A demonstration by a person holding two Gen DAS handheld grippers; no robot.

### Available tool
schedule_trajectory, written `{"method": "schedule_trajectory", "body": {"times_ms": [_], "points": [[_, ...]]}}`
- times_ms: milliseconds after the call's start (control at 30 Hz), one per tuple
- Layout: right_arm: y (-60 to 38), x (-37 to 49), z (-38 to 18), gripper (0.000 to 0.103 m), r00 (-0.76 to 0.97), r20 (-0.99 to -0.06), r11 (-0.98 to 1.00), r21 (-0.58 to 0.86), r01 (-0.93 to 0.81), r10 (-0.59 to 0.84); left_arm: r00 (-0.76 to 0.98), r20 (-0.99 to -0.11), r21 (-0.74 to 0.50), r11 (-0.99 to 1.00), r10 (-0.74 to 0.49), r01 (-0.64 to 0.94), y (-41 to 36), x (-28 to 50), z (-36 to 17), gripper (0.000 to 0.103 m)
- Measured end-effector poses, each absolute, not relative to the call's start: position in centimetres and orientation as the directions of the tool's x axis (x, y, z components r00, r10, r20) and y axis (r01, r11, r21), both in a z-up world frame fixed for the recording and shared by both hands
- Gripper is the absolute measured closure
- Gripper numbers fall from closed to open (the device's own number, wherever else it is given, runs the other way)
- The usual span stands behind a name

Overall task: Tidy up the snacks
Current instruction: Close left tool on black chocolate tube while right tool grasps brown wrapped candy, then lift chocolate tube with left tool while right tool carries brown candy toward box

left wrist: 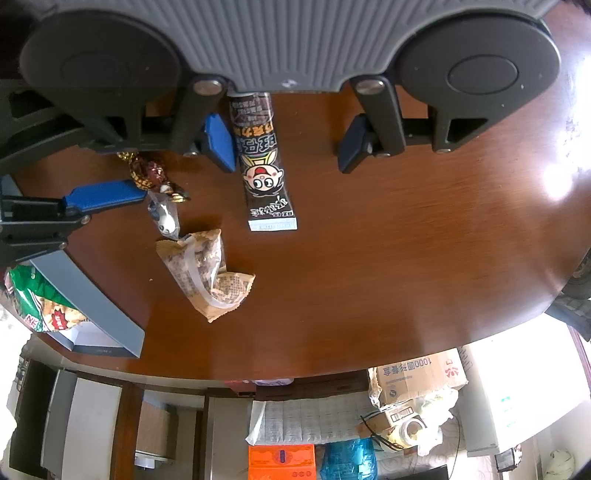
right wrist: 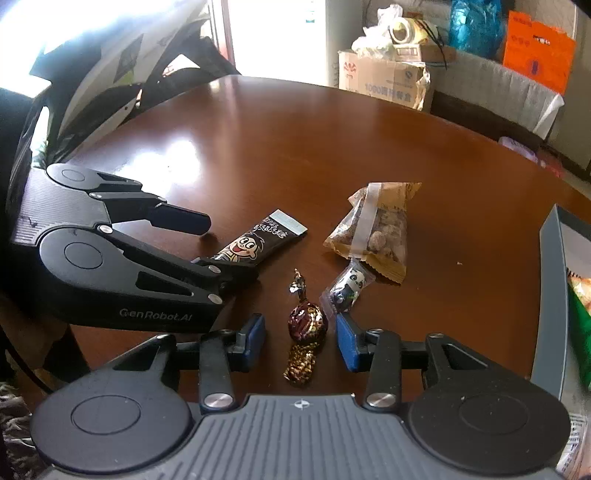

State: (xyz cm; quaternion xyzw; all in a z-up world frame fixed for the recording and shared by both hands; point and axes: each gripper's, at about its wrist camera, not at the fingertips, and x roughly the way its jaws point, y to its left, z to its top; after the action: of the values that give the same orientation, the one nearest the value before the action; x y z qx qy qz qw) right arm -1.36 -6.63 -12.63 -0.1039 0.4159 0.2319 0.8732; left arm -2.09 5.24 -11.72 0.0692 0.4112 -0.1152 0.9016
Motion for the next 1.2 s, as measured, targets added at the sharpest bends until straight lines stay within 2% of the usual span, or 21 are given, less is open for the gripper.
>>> {"method": "schedule_trajectory", "body": {"times_ms": [100,333,500,767,1200], "points": [[-6.6,-1.3,-12.7,0.062,0.551,-0.773,0.870,0.003,-0.492,0.315,0.635,-0.756,0.021,0.965,-0.157,0.263,5.2,-2.0,-11.8,0.044],[-6.5,-1.3,-12.6,0.077,0.561,-0.769,0.869,-0.013,-0.495,0.307,0.630,-0.754,-0.007,0.961,-0.188,0.278,5.1,-2.0,-11.7,0.059],[-6.5,-1.4,-12.6,0.078,0.563,-0.769,0.867,-0.025,-0.498,0.302,0.629,-0.752,-0.020,0.961,-0.197,0.277,5.1,-2.0,-11.6,0.076],[-7.4,-1.7,-11.8,0.078,0.589,-0.748,0.879,-0.017,-0.477,0.305,0.622,-0.755,-0.056,0.966,-0.208,0.254,5.5,-1.8,-11.5,0.079],[-8.1,-2.4,-9.6,0.078,0.623,-0.692,0.886,0.050,-0.460,0.363,0.660,-0.719,-0.049,0.964,-0.216,0.263,5.2,-2.5,-9.6,0.079]]}}
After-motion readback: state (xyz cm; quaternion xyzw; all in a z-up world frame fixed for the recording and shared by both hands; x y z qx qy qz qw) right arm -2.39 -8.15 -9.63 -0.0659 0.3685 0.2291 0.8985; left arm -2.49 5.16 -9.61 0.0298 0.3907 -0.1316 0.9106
